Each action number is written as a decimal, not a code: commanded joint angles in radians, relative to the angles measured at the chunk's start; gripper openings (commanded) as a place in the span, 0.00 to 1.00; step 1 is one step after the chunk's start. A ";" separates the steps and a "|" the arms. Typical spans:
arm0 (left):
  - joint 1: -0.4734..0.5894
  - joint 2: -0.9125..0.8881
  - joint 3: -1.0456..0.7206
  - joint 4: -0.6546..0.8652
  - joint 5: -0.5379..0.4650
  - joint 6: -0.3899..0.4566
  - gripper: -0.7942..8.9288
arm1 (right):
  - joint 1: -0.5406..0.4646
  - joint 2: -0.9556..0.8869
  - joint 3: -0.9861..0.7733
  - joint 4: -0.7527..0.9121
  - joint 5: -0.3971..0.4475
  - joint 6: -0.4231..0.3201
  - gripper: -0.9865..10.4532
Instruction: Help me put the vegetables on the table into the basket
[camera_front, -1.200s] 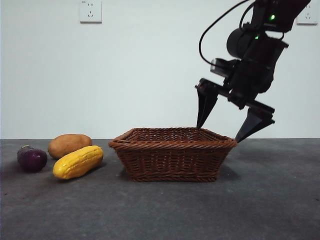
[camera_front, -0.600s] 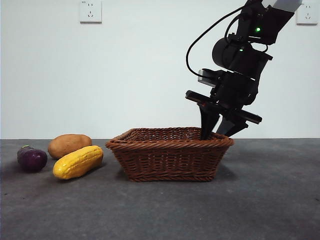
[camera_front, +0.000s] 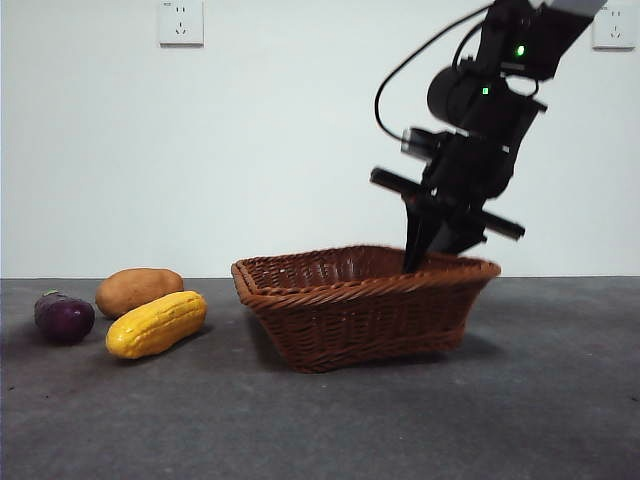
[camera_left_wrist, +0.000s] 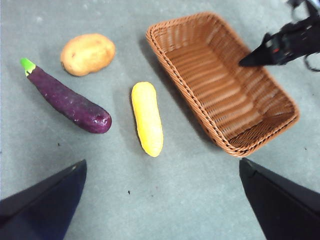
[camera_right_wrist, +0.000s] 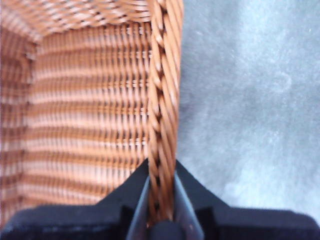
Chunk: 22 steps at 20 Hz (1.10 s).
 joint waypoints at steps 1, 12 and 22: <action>-0.001 0.018 0.000 0.005 0.003 0.014 0.67 | 0.002 -0.112 0.002 -0.019 0.003 -0.007 0.08; -0.186 0.341 0.038 0.212 -0.053 0.009 0.67 | 0.001 -0.582 0.002 -0.346 0.036 -0.103 0.08; -0.363 0.853 0.301 0.219 -0.285 0.005 0.66 | 0.002 -0.622 0.002 -0.428 0.050 -0.111 0.08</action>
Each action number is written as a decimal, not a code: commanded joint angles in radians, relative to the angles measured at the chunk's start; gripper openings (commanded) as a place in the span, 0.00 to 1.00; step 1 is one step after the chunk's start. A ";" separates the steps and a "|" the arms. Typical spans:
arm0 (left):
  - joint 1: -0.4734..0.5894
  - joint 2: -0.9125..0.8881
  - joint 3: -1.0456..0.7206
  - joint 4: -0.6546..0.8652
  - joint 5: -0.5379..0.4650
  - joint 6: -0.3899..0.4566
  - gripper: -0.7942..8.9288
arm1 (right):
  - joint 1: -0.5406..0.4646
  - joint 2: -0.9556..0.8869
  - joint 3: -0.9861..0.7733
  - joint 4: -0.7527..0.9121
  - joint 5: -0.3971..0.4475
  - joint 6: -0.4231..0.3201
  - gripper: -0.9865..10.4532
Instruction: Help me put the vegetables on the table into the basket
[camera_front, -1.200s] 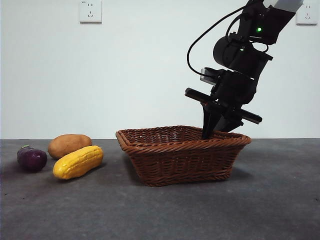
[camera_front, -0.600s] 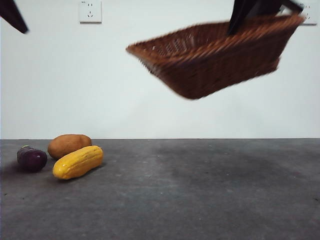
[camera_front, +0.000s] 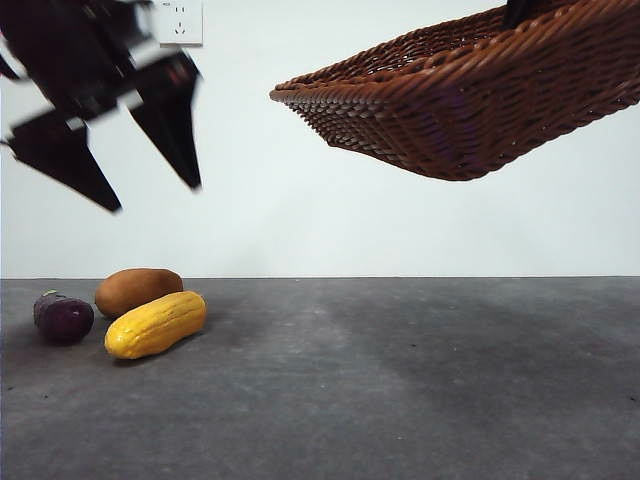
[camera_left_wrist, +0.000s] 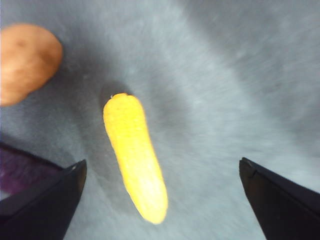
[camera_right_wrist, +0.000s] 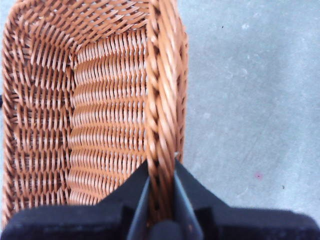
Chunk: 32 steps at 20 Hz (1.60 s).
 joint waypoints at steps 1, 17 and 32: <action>-0.013 0.097 0.024 0.002 -0.031 -0.007 0.66 | 0.002 -0.006 0.002 0.012 -0.006 0.003 0.08; -0.013 0.331 0.028 0.098 -0.076 -0.051 0.30 | 0.002 -0.005 0.002 0.020 0.005 -0.004 0.08; -0.019 0.315 0.028 0.061 0.034 -0.040 0.07 | 0.002 0.013 -0.002 -0.050 0.131 -0.026 0.08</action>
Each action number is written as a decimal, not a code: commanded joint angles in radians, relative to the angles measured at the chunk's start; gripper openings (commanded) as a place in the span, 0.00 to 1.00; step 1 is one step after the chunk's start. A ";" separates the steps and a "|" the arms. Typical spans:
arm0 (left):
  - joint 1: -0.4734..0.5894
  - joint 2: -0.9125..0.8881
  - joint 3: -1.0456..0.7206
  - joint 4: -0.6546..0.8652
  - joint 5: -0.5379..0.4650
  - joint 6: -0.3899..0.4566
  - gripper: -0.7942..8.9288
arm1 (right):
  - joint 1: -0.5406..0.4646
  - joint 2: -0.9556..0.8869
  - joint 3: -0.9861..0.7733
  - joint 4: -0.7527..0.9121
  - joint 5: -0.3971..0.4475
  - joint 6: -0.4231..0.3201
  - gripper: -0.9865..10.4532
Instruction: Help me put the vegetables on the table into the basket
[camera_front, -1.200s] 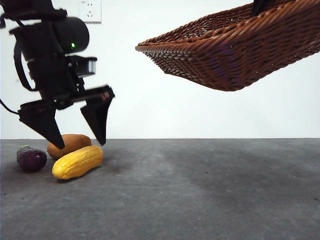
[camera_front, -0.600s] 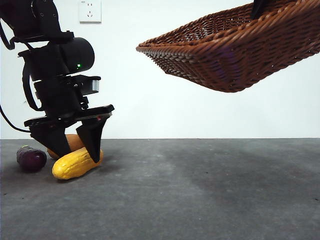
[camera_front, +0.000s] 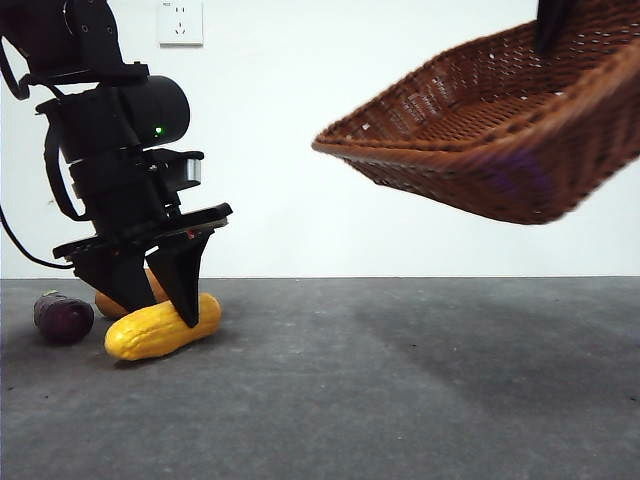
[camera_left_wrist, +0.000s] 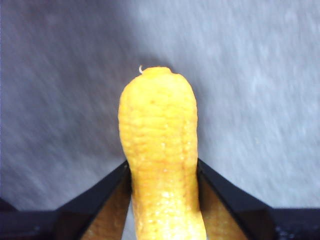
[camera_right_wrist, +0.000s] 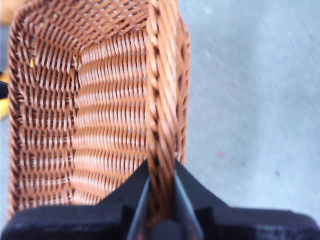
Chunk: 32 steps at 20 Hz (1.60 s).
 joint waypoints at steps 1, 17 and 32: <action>-0.004 -0.018 -0.003 -0.015 0.063 0.006 0.07 | 0.002 0.013 -0.003 0.024 -0.011 0.004 0.08; -0.095 -0.478 -0.003 -0.097 0.111 0.381 0.07 | 0.117 0.140 -0.210 0.183 -0.128 0.071 0.08; -0.237 -0.286 -0.003 0.000 0.084 0.431 0.07 | 0.233 0.140 -0.211 0.232 -0.154 0.164 0.08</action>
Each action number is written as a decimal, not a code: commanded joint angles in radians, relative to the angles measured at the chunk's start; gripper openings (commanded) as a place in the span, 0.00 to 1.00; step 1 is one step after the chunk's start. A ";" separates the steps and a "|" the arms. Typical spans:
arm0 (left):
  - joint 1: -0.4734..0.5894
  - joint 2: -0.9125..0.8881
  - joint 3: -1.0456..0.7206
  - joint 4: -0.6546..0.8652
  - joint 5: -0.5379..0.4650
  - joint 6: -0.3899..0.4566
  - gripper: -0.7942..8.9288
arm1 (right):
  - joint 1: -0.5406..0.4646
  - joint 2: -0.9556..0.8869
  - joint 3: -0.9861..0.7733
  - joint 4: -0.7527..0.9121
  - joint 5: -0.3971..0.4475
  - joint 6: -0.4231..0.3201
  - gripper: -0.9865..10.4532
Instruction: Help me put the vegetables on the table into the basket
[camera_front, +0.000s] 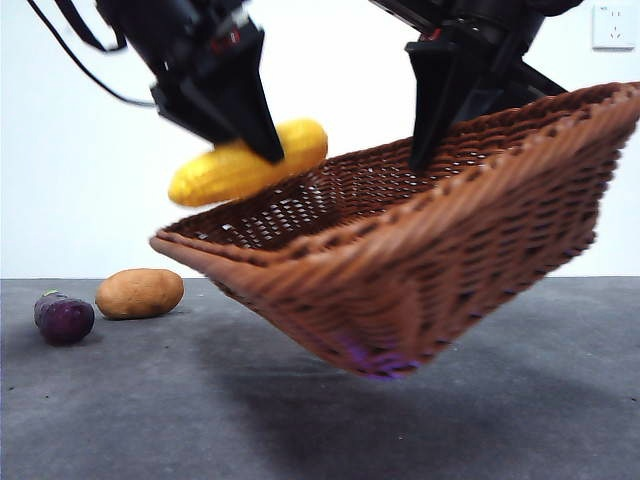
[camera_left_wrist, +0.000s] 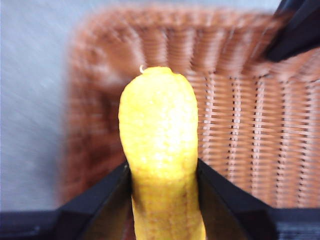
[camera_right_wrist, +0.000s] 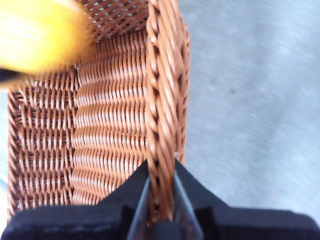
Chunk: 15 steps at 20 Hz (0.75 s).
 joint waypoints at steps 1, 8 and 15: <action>-0.015 0.063 -0.005 0.010 0.003 0.016 0.07 | 0.000 0.000 -0.005 0.023 -0.011 0.033 0.08; -0.029 0.117 -0.005 0.012 0.103 -0.009 0.61 | 0.000 0.000 -0.005 0.027 -0.010 0.030 0.08; -0.029 0.079 -0.005 -0.019 0.110 -0.053 0.61 | -0.001 0.000 -0.005 0.027 -0.010 0.021 0.08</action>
